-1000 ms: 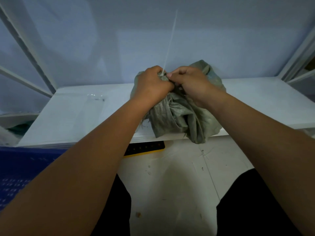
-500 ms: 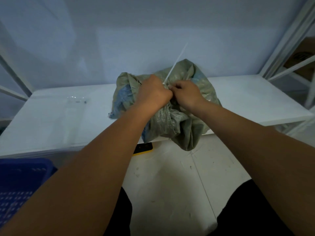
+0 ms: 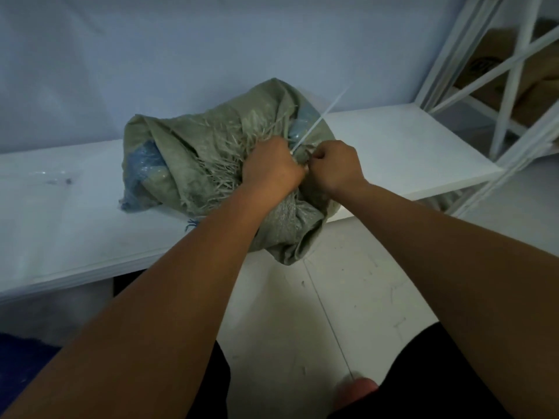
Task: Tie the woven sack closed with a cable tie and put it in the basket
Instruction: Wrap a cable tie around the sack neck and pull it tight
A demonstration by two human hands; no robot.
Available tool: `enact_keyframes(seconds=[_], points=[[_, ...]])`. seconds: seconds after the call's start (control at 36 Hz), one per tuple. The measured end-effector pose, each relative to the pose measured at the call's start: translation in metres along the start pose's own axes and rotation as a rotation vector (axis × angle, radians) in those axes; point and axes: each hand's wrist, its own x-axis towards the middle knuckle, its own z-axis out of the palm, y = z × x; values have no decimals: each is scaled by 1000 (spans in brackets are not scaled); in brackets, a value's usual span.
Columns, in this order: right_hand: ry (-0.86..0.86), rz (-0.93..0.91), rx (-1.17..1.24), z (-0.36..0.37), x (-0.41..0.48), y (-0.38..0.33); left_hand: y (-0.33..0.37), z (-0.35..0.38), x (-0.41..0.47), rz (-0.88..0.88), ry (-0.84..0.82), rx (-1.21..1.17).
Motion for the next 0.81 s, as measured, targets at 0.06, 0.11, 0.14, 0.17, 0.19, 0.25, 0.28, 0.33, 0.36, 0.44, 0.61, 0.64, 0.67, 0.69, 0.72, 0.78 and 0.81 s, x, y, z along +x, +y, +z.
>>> enact_keyframes(seconds=[0.06,0.11,0.14,0.17,0.19,0.25,0.28,0.33,0.36,0.44,0.61,0.64,0.67,0.69,0.72,0.78,0.81], points=[[26,50,-19,-4,4,12,6,13,3,-9,-2,-3],[38,111,-29,-7,8,23,9,23,6,-14,-10,-11],[36,144,-38,-8,10,31,13,29,7,-16,-12,-13],[25,171,-52,-8,12,37,14,33,8,-14,-8,-16],[6,196,-72,-7,13,44,16,37,9,-7,-2,-22],[-27,250,-108,-4,16,56,18,44,12,5,-4,-29],[-42,275,-119,-2,17,61,19,46,13,4,-14,-26],[-58,303,-138,2,21,70,20,51,18,-1,-31,-4],[-65,304,-145,3,21,73,20,52,18,-2,-33,7],[-82,327,-166,11,27,85,21,57,24,-14,-51,36],[-156,282,-262,27,44,104,23,67,36,-29,-53,48],[-183,279,-281,28,47,104,24,68,38,-28,-49,39],[-212,271,-304,30,50,103,24,69,40,-29,-43,27],[-238,259,-329,32,53,101,23,69,41,-32,-39,14],[-266,248,-361,35,55,100,23,69,42,-35,-38,4],[-305,242,-423,38,59,98,22,69,43,-36,-34,-13],[-304,240,-434,39,61,98,21,69,44,-32,-31,-18]])
